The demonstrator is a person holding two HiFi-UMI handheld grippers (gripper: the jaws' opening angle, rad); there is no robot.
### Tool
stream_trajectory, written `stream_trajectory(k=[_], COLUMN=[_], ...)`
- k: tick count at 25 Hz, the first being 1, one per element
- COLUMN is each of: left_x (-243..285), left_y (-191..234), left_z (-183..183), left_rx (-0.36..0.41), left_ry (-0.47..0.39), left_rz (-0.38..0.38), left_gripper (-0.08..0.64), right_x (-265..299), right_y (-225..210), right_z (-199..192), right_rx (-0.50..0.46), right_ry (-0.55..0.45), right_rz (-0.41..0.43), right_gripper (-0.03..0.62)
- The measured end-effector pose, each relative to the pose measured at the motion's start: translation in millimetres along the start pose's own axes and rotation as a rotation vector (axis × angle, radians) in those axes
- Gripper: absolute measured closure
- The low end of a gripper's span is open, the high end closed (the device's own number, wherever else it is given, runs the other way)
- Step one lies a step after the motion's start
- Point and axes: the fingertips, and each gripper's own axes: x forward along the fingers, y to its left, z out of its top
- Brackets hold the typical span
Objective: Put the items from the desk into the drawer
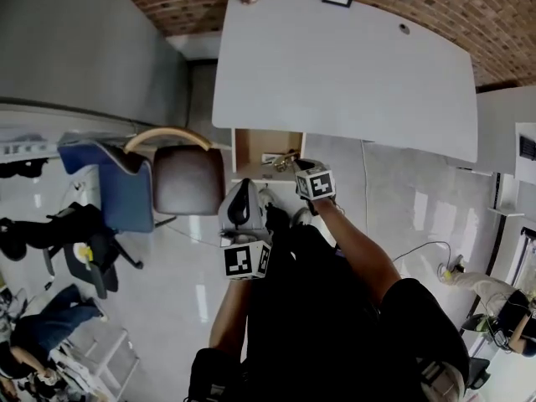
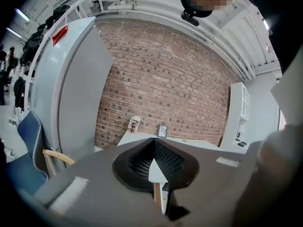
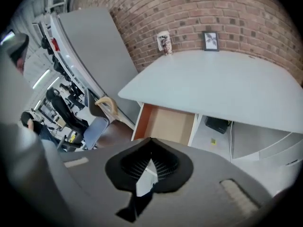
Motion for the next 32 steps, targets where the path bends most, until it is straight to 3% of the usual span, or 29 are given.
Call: stream_trajectory(k=[7,17,24,32], left_x=[-22,-47,-58,-58], left_y=[-16,-45,-56,-66], left_z=[41,89,100,99], left_rx=[0.007,0.040,0.045,0.053], left_ry=[-0.062,-0.143,-0.167,-0.175], left_rz=[0.002,-0.044,-0.047,-0.060], left_gripper=[0.540,0.540,0.540,0.541], right_x=[-100,-251,-320,-330], right_y=[29,73,101,98], right_z=[67,135,131,122], right_rx=[-0.015,-0.166,-0.253,-0.254], right_ry=[-0.249,-0.579,-0.692,-0.710], right_rz=[0.064,0.104,0.110,0.121], right_gripper=[0.589,0.589,0.589,0.589])
